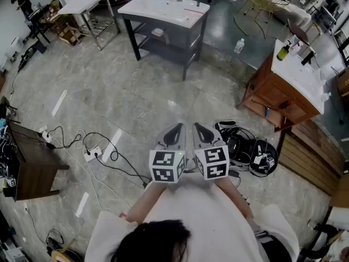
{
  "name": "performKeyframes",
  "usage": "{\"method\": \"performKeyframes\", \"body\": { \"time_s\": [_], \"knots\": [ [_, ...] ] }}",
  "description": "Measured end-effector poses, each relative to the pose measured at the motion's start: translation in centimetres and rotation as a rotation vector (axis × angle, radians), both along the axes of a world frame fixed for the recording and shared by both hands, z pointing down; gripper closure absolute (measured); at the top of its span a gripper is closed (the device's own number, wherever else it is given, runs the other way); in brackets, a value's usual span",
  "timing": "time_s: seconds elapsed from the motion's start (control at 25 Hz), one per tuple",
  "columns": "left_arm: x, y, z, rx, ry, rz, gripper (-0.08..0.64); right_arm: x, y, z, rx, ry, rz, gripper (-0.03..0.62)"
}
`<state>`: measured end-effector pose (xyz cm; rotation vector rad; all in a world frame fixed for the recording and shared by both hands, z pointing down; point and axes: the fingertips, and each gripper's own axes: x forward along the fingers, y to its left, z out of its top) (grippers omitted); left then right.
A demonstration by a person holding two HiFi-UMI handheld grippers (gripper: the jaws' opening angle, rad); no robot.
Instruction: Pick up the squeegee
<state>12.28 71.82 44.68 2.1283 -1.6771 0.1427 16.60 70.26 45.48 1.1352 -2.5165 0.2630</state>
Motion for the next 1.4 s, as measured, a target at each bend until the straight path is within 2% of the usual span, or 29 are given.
{"method": "performKeyframes", "body": {
  "time_s": [0.16, 0.68, 1.0, 1.4],
  "knots": [
    [0.4, 0.1, 0.4, -0.011, 0.000, 0.005, 0.532, 0.2, 0.0, 0.2, -0.027, -0.035, 0.004, 0.565],
    [0.1, -1.1, 1.2, -0.019, 0.017, 0.011, 0.532, -0.1, -0.8, 0.5, -0.024, -0.046, 0.013, 0.565],
    [-0.8, -3.9, 1.4, -0.023, 0.032, 0.031, 0.532, -1.1, -3.3, 0.8, -0.029, -0.033, 0.026, 0.565],
    [-3.4, -10.3, 2.0, -0.044, 0.040, 0.046, 0.532, -3.4, -9.5, 1.3, -0.042, -0.027, 0.046, 0.565]
  ]
}}
